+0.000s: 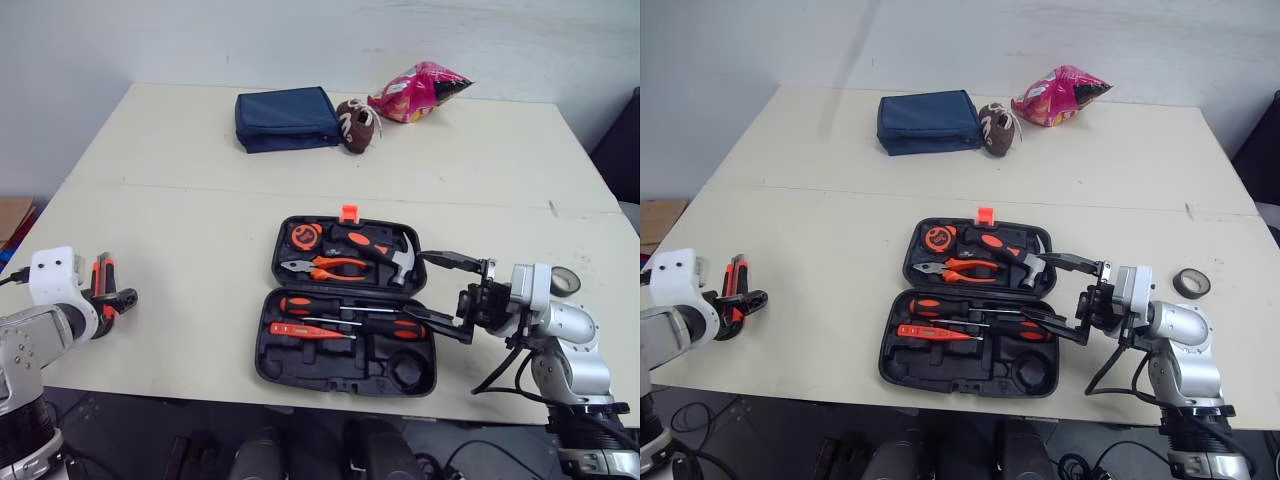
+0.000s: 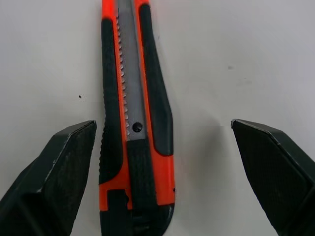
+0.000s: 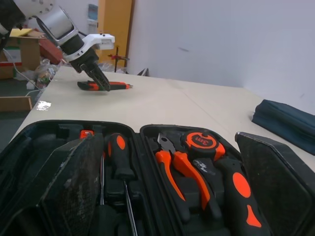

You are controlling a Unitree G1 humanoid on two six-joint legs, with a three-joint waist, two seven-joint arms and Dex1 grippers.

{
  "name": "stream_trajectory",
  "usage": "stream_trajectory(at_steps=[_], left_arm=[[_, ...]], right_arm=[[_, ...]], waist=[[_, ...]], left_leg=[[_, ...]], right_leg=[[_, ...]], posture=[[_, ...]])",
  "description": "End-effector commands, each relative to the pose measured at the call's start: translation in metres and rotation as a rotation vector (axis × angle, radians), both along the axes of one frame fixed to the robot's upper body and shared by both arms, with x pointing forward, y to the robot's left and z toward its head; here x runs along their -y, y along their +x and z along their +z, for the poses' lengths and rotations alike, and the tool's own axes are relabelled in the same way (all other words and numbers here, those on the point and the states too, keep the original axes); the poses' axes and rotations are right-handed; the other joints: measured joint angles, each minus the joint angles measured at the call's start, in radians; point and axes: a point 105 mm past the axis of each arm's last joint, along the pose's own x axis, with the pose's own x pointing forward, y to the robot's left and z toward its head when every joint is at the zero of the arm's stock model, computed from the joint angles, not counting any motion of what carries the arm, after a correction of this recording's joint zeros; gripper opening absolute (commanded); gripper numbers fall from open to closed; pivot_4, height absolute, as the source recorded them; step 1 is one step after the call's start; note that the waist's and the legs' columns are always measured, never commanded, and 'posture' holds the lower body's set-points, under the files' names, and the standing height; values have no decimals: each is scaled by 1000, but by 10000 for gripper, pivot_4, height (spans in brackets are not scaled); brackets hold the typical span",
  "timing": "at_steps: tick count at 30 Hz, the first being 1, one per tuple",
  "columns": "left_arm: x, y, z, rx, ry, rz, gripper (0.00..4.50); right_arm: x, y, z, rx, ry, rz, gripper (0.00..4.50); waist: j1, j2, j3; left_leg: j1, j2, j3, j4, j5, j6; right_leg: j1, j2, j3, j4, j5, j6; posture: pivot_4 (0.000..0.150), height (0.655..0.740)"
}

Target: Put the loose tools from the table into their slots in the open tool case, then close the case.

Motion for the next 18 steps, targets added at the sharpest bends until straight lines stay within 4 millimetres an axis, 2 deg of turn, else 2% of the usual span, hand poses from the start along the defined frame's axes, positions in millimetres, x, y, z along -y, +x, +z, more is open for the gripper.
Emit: stream_trajectory(at_steps=[1, 5, 8, 11, 15, 16, 18], left_arm=[[-14, 8, 13, 53, 33, 35, 44562], [-14, 12, 5, 37, -32, 26, 44562], [-18, 0, -16, -82, 11, -16, 44562], [-21, -12, -33, -100, -99, 26, 36076], [-31, -25, -47, -118, -123, 83, 18089], [-30, -25, -48, -115, -130, 85, 14866], [-29, -23, -47, -92, -133, 83, 14775]], right_arm=[[1, -2, 9, 51, -6, -17, 45000], [2, -1, 9, 63, -20, -33, 45000], [5, -1, 9, 71, -23, -58, 45000], [8, 0, 11, 89, -28, -83, 45000], [14, 1, 14, 95, -35, -116, 45000], [15, 1, 15, 94, -36, -116, 45000], [16, 1, 15, 93, -38, -116, 45000]], waist=[[0, 0, 0], [0, 0, 0], [-3, 0, 0], [-5, 1, 0], [-5, 3, -1], [-5, 4, -2], [-6, 5, -2]], left_leg=[[0, 0, 0, 0, 0, 0], [0, 0, 0, 0, 0, 0], [0, 0, 0, 0, 0, 0], [2, 0, 2, -2, 0, 0], [3, 0, 3, -2, 0, 0], [3, 0, 3, -2, 0, 0], [4, 0, 4, -2, 0, 0]], right_leg=[[0, 0, 0, 0, 0, 0], [0, 0, 0, 0, 0, 0], [0, 0, 0, 0, 0, 0], [0, 0, 2, 0, 0, 0], [0, 0, 3, 1, 0, 0], [0, 0, 3, 1, 0, 0], [0, 0, 3, 1, 0, 0]], posture=[[1500, 7400], [1500, 7400], [1500, 7400], [1500, 7400], [1500, 7400], [1500, 7400], [1500, 7400]])
